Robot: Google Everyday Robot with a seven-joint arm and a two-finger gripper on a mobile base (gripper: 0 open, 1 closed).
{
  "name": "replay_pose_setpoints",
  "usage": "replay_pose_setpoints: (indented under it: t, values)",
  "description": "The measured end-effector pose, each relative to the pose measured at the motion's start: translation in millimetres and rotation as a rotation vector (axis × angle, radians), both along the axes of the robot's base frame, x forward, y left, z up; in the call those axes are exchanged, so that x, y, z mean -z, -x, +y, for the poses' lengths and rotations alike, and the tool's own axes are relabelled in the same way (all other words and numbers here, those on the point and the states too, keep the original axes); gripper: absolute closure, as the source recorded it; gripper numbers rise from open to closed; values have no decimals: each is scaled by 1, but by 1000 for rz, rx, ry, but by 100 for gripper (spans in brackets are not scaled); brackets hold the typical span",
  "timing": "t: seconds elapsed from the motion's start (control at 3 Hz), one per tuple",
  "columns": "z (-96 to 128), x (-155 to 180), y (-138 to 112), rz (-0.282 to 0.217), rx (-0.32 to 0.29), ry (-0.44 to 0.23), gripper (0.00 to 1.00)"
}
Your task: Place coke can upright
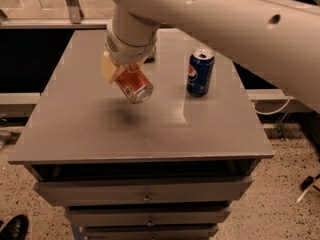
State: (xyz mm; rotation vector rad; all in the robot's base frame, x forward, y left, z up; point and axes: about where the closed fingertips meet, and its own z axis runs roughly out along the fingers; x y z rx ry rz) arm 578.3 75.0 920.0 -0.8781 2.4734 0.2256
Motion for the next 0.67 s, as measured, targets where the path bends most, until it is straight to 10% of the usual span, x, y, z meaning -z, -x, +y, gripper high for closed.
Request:
replay_pose_setpoints:
  t: [0.67]
  values:
    - [-1,-46,7,-111,-162,-330,100]
